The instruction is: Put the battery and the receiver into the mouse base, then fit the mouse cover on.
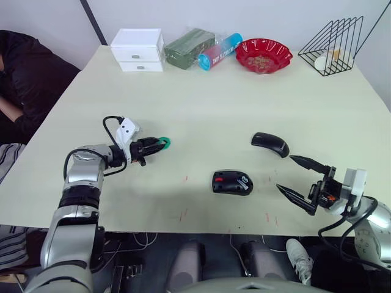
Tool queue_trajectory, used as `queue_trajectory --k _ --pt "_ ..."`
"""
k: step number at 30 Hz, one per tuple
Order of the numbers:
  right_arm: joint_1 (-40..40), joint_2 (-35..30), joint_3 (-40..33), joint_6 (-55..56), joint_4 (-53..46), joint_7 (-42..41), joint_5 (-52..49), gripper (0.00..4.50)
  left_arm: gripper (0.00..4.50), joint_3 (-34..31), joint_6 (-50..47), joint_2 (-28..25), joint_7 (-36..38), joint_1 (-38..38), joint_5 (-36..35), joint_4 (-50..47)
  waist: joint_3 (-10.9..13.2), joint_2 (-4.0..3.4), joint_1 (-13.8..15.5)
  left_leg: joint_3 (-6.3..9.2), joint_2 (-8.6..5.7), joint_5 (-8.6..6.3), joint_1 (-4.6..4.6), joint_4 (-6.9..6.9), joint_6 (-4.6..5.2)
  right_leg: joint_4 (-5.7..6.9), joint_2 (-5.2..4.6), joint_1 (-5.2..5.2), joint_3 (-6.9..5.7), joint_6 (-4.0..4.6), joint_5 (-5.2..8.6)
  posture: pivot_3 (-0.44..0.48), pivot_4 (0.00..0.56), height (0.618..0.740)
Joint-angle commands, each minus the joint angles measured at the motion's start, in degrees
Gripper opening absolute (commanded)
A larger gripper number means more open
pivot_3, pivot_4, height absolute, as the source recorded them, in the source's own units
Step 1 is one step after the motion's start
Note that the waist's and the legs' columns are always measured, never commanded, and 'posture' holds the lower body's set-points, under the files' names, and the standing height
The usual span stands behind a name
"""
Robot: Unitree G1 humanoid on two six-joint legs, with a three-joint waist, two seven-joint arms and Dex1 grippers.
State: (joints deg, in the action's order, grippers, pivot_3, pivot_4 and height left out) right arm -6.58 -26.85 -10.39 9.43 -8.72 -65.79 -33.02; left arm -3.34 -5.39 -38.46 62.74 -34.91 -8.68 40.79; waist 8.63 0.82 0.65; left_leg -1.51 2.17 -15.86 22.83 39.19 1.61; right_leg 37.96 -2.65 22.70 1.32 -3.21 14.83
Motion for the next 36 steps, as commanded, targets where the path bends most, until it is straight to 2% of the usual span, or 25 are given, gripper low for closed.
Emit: queue_trajectory --k 1,7,9,27,30,31,36 --pt "0.0 -0.6 -0.9 1.1 -1.0 0.0 -0.5 4.5 1.53 0.5 0.0 -0.1 -0.3 0.6 0.6 0.1 0.0 0.0 0.0 0.0 0.0 0.0 0.0 0.0 0.0 0.0 0.0 0.0 0.0 0.0 0.0 0.0 0.15 0.74" --pt "-0.1 -0.6 -0.9 1.0 -1.2 0.0 -0.5 4.5 1.53 0.5 0.1 0.0 -0.1 0.7 0.5 0.1 0.0 0.0 0.0 0.0 0.0 0.0 -0.01 0.0 0.0 0.0 0.0 0.0 0.0 0.0 0.0 0.0 0.15 0.74" --pt "-0.2 -0.6 -0.9 1.0 -1.2 0.0 -0.5 4.5 1.0 0.6 0.2 0.1 -0.4 0.6 0.7 0.4 0.0 0.0 0.0 0.0 0.0 0.0 -0.01 0.0 0.0 0.0 0.0 0.0 0.01 0.0 0.0 0.0 0.15 0.74" --pt "-0.5 -0.8 -1.1 1.0 -1.5 -0.3 -0.9 4.5 1.0 0.7 -0.9 0.1 -0.8 1.2 0.5 -0.3 0.0 -0.02 0.0 -0.01 0.0 0.0 -0.02 0.0 0.0 0.01 0.0 -0.01 0.01 0.0 0.0 0.0 0.15 0.74" --pt "-0.5 -0.9 -1.2 1.0 -1.5 -0.4 -1.1 4.5 0.19 0.5 -1.1 0.2 -1.1 1.3 0.3 -0.4 0.0 -0.02 0.0 -0.01 0.0 0.0 -0.02 0.0 0.0 0.01 0.0 -0.01 0.01 0.0 0.0 0.0 0.15 0.74" --pt "-0.4 -0.9 -1.2 1.0 -1.4 -0.4 -1.1 4.5 0.05 0.6 -1.2 0.2 -1.2 1.3 0.4 -0.4 0.0 -0.02 0.0 -0.01 0.0 0.0 -0.02 0.0 0.0 0.01 0.0 -0.01 0.01 0.0 0.0 0.0 0.15 0.74" --pt "-0.2 -0.9 -1.2 0.9 -1.7 -0.5 -1.4 4.5 0.06 0.6 -1.5 0.1 -1.4 1.4 0.4 -0.8 0.0 -0.02 0.0 0.0 0.0 0.0 -0.03 0.0 0.0 0.01 0.0 -0.01 0.01 0.0 0.0 0.0 0.15 0.74"
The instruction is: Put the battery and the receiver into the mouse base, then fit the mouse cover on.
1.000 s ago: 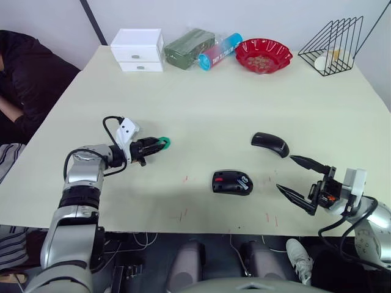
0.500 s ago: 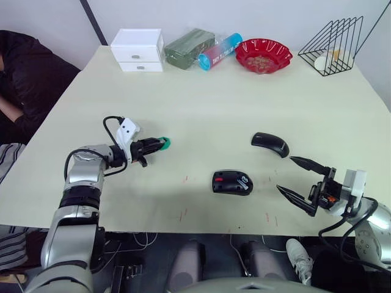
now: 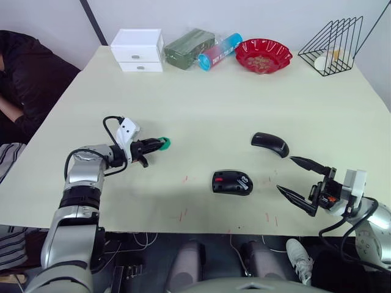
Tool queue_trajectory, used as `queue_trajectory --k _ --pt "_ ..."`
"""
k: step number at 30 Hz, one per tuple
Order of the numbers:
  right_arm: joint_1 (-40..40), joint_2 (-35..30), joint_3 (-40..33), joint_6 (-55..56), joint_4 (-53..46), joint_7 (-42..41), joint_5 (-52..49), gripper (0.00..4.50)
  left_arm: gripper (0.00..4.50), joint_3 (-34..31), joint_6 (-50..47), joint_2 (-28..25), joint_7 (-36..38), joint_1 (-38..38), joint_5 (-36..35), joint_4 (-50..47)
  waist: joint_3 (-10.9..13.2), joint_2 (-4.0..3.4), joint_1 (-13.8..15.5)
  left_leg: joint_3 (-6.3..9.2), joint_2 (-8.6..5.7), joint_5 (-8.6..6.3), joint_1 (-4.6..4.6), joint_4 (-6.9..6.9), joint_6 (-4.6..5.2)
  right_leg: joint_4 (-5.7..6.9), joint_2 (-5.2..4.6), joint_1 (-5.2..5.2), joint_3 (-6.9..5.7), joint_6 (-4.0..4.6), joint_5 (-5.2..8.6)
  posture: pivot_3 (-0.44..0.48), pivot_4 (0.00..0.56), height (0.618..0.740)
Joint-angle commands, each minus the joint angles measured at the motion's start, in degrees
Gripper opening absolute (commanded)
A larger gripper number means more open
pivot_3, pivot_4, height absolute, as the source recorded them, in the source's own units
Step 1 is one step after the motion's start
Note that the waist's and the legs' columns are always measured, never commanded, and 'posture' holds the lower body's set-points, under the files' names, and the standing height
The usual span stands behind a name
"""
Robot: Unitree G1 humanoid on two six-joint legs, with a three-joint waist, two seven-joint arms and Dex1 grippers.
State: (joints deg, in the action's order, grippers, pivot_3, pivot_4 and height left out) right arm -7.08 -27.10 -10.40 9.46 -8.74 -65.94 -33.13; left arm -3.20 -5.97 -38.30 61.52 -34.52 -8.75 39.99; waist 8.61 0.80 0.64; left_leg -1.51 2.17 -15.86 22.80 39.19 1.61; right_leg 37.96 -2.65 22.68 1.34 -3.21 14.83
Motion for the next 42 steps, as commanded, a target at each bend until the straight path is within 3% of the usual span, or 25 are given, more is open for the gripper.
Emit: queue_trajectory --k 1,14,23,29,39,42 --pt "0.3 -0.6 -1.2 0.8 -1.7 -0.4 -1.4 4.5 0.06 0.5 -1.0 -0.2 -0.1 1.0 0.5 0.0 0.0 0.0 0.0 0.0 0.0 0.0 0.0 0.0 0.0 0.0 0.0 0.0 0.0 0.0 0.0 0.0 0.15 0.74" --pt "0.7 -1.7 -1.4 0.9 -1.9 -2.7 -2.8 4.5 0.06 -1.2 -0.2 -3.3 4.5 -0.1 -2.0 -4.3 0.0 0.03 0.0 0.01 0.0 0.0 0.03 0.0 0.0 -0.01 0.0 0.01 -0.01 0.0 0.0 0.0 0.15 0.74" --pt "2.6 -6.5 -0.9 -10.8 -8.4 0.8 -6.5 4.5 0.06 2.1 -3.6 -5.6 14.8 -2.4 -4.3 -15.9 0.0 0.04 0.1 0.01 0.0 0.0 0.05 0.01 0.0 -0.02 0.0 0.01 -0.02 0.0 0.0 0.0 0.15 0.74" --pt "8.1 -9.4 -1.1 -26.2 -13.5 9.7 -14.3 4.5 0.06 6.2 -5.6 -3.1 19.9 -6.7 -6.0 -22.9 0.1 0.07 0.1 0.02 0.0 0.0 0.08 0.03 0.0 -0.01 0.0 0.02 -0.01 0.0 0.0 0.0 0.15 0.74" --pt "20.9 -13.6 3.1 -53.9 -18.7 29.0 -22.2 4.5 0.06 11.6 0.0 2.2 23.4 -12.2 -4.8 -23.4 0.1 0.08 -0.2 0.06 0.0 0.0 0.14 0.04 0.01 -0.03 0.03 0.07 -0.01 0.01 0.0 0.0 0.15 0.74" --pt "27.1 -13.8 3.9 -69.4 -13.5 40.5 -39.1 4.5 0.06 13.2 2.6 4.2 23.4 -13.8 -4.1 -24.4 0.1 0.09 0.0 0.08 0.0 0.0 0.21 0.04 0.01 -0.06 0.03 0.1 -0.03 0.01 0.0 0.0 0.15 0.74"
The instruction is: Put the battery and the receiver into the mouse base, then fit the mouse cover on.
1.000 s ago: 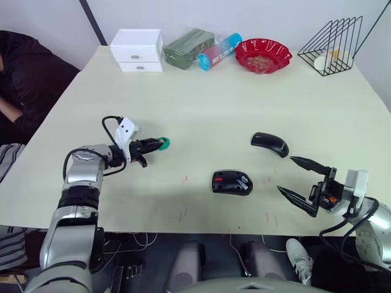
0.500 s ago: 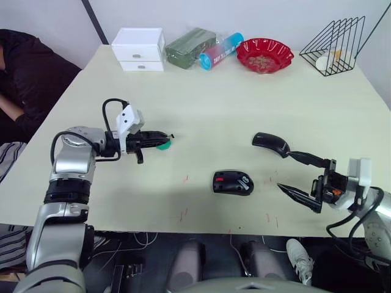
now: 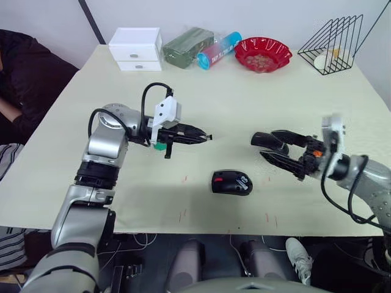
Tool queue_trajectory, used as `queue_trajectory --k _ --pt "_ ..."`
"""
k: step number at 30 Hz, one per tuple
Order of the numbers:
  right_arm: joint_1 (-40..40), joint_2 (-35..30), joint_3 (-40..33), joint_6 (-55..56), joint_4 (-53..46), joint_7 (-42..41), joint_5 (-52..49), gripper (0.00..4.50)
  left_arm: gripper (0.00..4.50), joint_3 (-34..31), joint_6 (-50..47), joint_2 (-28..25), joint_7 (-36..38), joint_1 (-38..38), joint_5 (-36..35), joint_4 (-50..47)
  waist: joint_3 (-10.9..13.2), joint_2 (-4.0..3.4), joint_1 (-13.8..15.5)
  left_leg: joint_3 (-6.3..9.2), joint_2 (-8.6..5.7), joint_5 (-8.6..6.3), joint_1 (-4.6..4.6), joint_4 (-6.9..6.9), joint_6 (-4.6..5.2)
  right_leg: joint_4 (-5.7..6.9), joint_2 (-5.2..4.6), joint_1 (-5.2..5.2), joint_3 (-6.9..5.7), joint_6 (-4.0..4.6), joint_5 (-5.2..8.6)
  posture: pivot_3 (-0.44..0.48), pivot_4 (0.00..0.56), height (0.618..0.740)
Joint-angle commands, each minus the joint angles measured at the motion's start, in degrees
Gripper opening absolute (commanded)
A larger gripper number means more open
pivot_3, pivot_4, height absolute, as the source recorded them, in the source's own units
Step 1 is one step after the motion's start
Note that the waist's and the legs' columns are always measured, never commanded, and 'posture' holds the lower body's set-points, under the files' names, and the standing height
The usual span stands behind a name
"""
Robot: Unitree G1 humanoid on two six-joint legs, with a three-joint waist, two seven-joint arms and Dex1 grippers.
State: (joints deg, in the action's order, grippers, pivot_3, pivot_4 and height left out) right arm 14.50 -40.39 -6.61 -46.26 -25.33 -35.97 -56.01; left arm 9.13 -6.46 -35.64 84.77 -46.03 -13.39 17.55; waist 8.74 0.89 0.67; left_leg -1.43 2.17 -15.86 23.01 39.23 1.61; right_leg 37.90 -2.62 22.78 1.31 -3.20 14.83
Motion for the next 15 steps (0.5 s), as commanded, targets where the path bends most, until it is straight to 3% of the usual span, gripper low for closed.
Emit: queue_trajectory --k 1,7,10,15 --pt "6.8 0.0 0.2 -16.3 5.1 13.9 -22.5 4.5 0.06 1.4 4.0 1.9 0.2 -2.5 0.7 -2.5 0.0 0.03 0.0 0.0 0.0 0.0 0.0 0.0 0.0 0.0 0.0 0.0 0.0 0.0 0.0 0.0 0.15 0.74" --pt "11.4 -0.7 4.3 -16.6 14.9 34.3 -52.3 4.5 0.06 2.8 4.6 3.1 0.9 -2.8 0.4 -4.3 0.1 0.09 0.0 0.03 0.01 0.0 0.04 0.02 0.0 -0.01 -0.05 -0.01 -0.05 0.01 -0.01 0.0 0.15 0.74" --pt "13.5 0.7 5.0 -16.3 17.2 39.8 -57.0 4.5 0.06 3.2 4.9 3.5 1.1 -3.2 0.5 -4.1 0.1 0.1 -0.3 0.03 0.01 0.0 0.27 0.05 0.01 -0.01 -0.05 0.22 -0.04 0.0 -0.02 0.0 0.15 0.74" --pt "15.8 7.9 2.6 -18.4 20.7 46.0 -57.0 2.21 0.06 3.6 5.1 4.6 1.6 -3.7 0.4 -4.0 0.1 0.1 -0.7 0.11 0.01 0.01 0.83 0.2 0.01 0.11 -0.04 0.7 -0.13 0.0 -0.04 0.0 0.15 0.74"
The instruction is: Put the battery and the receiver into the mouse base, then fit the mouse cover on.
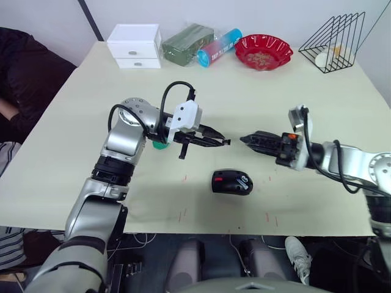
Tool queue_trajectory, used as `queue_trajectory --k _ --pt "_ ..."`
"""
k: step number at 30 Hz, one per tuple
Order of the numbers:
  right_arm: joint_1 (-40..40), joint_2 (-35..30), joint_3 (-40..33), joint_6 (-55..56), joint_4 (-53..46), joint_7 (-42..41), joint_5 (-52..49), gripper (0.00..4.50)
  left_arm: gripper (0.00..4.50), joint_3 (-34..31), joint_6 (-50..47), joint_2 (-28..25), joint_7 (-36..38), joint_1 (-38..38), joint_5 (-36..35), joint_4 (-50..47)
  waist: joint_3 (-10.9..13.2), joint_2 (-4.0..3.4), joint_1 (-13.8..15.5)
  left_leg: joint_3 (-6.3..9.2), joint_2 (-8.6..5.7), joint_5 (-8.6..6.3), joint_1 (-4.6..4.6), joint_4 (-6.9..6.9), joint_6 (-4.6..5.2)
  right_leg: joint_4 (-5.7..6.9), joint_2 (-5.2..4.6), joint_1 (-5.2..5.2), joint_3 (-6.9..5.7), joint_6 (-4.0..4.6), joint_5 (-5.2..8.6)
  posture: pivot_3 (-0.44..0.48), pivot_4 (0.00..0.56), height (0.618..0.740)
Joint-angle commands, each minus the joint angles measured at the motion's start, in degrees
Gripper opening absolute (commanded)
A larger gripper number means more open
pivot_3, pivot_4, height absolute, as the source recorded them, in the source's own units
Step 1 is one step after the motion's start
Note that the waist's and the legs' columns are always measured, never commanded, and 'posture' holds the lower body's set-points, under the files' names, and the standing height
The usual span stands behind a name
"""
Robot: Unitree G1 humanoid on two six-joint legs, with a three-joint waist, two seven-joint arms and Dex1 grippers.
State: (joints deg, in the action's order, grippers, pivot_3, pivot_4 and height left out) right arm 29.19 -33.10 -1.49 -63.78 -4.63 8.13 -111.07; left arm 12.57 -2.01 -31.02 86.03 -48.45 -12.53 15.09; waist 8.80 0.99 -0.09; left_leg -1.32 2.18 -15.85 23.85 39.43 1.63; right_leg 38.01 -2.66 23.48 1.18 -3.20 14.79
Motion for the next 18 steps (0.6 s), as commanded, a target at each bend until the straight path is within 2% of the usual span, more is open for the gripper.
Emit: queue_trajectory --k 1,9,18 --pt "1.2 1.7 -3.0 -1.4 0.2 2.6 -1.9 2.21 0.06 0.3 0.7 0.1 0.4 -1.2 -0.4 -1.7 0.0 0.0 0.0 0.01 0.0 0.0 0.06 0.0 0.0 -0.03 -0.01 0.02 -0.03 0.0 0.0 0.0 0.15 0.74" --pt "1.9 5.4 -5.1 -4.3 1.3 5.4 -1.9 2.21 0.06 0.8 1.1 0.7 0.1 -1.0 -0.3 -1.5 0.0 0.0 -0.6 0.01 0.01 0.0 0.09 -0.01 0.0 -0.02 -0.01 0.08 -0.03 0.0 0.0 0.0 0.15 0.74" --pt "2.0 5.7 -4.8 -7.0 1.5 5.6 -1.9 2.21 0.06 1.0 2.0 1.1 0.0 -1.4 -0.1 0.0 0.0 0.0 -0.6 -0.01 0.01 0.0 0.08 -0.02 0.0 -0.03 -0.01 0.08 0.0 0.0 0.0 0.0 0.15 0.74"
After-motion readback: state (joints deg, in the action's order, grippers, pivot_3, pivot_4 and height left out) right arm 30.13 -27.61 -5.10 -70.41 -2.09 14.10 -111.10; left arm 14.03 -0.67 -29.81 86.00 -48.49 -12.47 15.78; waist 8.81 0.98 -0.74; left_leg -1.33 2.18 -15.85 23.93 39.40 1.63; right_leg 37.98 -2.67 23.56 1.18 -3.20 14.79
